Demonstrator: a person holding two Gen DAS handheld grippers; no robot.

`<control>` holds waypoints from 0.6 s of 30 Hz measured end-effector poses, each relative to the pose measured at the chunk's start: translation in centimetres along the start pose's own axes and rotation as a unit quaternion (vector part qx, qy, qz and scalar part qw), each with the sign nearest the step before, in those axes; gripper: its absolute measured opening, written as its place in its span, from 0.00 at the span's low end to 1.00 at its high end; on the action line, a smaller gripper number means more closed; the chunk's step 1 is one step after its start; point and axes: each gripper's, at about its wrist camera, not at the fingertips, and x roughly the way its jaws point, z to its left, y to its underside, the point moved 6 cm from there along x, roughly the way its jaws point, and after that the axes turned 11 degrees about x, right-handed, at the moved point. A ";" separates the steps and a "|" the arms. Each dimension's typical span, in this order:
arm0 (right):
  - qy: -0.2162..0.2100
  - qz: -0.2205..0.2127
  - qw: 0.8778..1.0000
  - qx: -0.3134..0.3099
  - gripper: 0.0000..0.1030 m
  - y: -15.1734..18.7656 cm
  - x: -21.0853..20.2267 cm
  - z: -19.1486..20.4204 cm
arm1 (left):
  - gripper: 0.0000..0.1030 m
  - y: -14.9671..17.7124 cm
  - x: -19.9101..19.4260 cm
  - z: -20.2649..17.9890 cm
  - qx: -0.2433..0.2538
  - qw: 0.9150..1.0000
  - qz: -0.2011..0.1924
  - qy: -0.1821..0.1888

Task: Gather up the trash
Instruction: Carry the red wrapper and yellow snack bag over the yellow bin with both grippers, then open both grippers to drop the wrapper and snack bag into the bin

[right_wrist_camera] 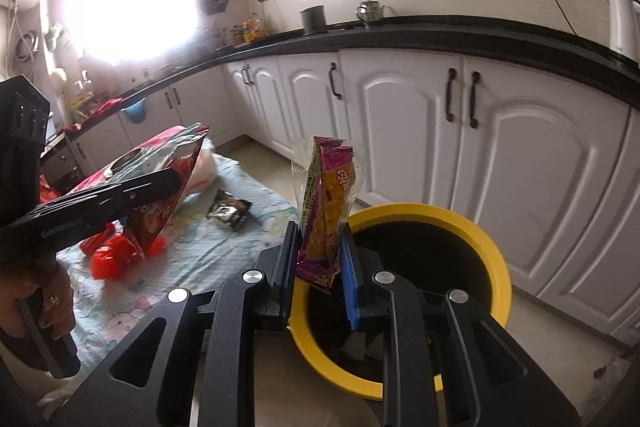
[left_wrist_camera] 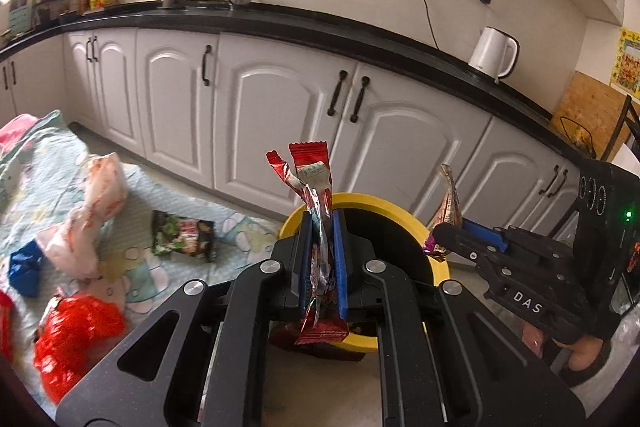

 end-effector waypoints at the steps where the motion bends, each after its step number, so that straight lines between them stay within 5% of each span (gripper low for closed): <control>1: 0.004 -0.001 1.000 0.001 0.19 0.0 0.0 -0.4 | 0.05 -0.1 0.4 -0.4 0.003 1.000 0.001 0.002; 18: 0.055 0.012 0.998 0.037 0.19 1.4 1.2 -6.1 | 0.05 0.1 6.4 -3.4 0.020 0.998 0.038 0.038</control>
